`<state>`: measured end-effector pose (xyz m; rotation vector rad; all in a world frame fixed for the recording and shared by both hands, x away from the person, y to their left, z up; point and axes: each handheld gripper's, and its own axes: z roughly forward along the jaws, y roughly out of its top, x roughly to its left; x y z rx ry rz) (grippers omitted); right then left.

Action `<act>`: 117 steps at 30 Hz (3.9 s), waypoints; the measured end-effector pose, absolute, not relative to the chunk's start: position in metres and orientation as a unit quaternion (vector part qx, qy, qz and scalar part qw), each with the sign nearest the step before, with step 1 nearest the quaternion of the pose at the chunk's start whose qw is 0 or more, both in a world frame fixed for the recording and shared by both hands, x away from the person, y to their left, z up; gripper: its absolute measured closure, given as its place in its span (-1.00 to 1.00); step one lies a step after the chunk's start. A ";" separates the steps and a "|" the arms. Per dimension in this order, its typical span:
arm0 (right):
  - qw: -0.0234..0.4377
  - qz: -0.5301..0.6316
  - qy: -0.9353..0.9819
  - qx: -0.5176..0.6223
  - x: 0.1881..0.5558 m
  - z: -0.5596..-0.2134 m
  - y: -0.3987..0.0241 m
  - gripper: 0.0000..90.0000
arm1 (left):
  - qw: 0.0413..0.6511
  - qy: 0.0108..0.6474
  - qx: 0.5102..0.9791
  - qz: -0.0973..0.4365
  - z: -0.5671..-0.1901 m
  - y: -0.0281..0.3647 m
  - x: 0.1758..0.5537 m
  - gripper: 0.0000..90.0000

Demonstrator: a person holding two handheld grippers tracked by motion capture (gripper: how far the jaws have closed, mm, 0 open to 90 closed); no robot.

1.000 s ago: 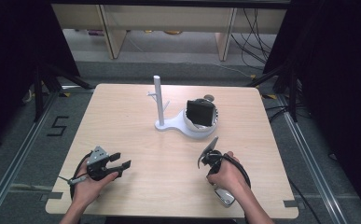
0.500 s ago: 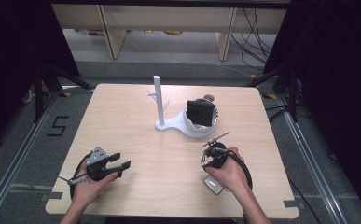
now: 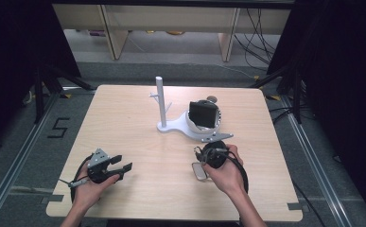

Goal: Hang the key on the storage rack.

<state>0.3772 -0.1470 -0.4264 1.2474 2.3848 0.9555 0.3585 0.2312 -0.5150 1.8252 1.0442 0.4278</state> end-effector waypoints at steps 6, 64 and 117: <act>0.179 0.372 0.807 0.423 0.376 -0.420 -0.141 0.68 | 0.479 0.429 0.746 0.175 -0.515 0.231 0.359 -0.11; 0.266 0.520 0.727 0.360 0.411 -0.374 -0.043 0.68 | 0.480 0.431 0.743 0.176 -0.516 0.235 0.358 -0.11; 0.292 0.432 0.720 0.458 0.461 -0.356 0.022 0.67 | 0.482 0.427 0.746 0.170 -0.518 0.234 0.358 -0.12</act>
